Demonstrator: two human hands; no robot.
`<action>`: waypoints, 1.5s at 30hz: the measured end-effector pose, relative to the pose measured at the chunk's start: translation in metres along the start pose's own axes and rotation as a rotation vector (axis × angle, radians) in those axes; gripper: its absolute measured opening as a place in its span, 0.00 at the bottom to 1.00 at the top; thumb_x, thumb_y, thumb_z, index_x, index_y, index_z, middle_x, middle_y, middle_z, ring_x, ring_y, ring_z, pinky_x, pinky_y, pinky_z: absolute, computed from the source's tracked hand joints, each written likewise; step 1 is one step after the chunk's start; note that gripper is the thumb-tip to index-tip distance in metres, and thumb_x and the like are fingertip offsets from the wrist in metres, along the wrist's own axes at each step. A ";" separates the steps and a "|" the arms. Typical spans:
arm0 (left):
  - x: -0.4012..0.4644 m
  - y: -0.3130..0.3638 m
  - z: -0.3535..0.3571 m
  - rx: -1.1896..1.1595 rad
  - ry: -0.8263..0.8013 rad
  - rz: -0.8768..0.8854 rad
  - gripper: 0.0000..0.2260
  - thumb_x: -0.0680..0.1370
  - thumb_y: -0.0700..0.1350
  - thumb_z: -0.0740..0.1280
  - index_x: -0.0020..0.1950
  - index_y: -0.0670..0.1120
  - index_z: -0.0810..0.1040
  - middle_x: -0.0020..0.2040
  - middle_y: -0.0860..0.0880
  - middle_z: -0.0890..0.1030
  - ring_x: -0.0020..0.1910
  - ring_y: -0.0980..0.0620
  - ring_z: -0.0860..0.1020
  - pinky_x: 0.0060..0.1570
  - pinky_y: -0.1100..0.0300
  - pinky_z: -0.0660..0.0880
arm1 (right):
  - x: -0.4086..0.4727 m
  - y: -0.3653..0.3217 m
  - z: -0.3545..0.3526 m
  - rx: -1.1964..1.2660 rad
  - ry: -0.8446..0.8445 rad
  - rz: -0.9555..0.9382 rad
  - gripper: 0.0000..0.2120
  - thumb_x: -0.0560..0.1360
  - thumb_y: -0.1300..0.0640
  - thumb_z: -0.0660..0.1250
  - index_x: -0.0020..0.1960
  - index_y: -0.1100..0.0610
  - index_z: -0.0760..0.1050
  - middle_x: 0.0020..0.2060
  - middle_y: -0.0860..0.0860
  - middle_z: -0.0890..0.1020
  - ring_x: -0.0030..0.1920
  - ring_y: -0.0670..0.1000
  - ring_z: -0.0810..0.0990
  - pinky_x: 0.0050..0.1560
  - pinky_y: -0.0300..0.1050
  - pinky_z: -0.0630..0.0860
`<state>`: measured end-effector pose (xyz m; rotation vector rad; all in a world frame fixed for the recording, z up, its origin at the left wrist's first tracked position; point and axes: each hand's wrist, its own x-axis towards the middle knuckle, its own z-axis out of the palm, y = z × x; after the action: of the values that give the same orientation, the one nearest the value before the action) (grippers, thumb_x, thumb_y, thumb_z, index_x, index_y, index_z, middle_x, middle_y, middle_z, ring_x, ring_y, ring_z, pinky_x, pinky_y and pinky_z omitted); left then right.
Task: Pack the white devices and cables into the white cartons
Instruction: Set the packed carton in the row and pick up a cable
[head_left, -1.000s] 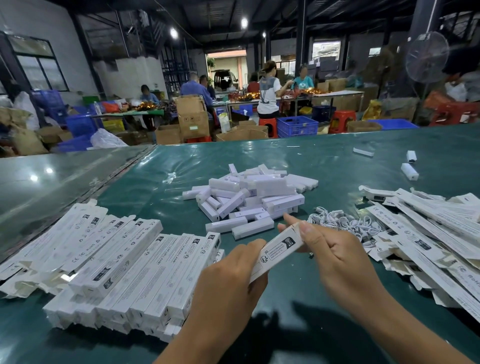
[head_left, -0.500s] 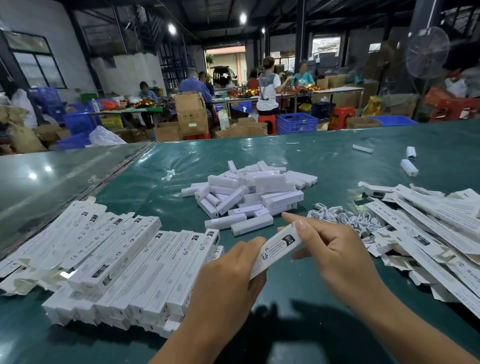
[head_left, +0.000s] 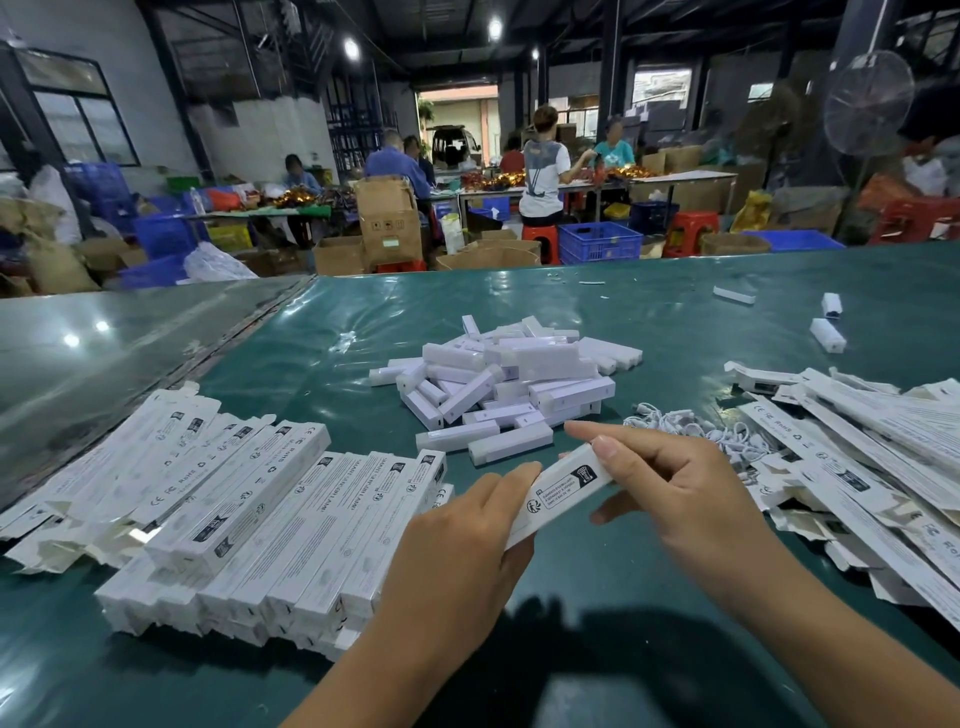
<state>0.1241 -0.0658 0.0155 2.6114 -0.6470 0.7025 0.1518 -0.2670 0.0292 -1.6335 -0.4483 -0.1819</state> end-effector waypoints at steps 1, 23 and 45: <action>0.000 0.000 0.000 -0.009 0.000 0.000 0.22 0.76 0.44 0.73 0.70 0.49 0.76 0.50 0.53 0.82 0.39 0.49 0.80 0.33 0.52 0.78 | 0.001 -0.001 -0.001 0.050 -0.027 0.009 0.13 0.77 0.49 0.66 0.58 0.46 0.85 0.48 0.51 0.88 0.47 0.50 0.86 0.43 0.44 0.83; -0.004 0.013 0.016 0.100 -0.131 0.181 0.21 0.70 0.53 0.72 0.63 0.54 0.76 0.46 0.56 0.82 0.40 0.52 0.82 0.32 0.59 0.77 | -0.003 0.011 0.012 -0.332 -0.075 -0.043 0.24 0.83 0.64 0.58 0.69 0.38 0.70 0.57 0.43 0.84 0.57 0.40 0.83 0.57 0.37 0.78; 0.007 -0.009 -0.001 -1.120 0.166 -0.355 0.12 0.70 0.55 0.76 0.50 0.53 0.82 0.49 0.46 0.86 0.49 0.48 0.85 0.46 0.61 0.80 | 0.162 0.086 -0.019 -1.317 -0.197 0.024 0.14 0.82 0.54 0.61 0.65 0.59 0.72 0.64 0.58 0.76 0.64 0.60 0.72 0.60 0.55 0.74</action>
<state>0.1343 -0.0603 0.0180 1.5399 -0.3403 0.2846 0.3356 -0.2615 0.0134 -2.9640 -0.4813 -0.3358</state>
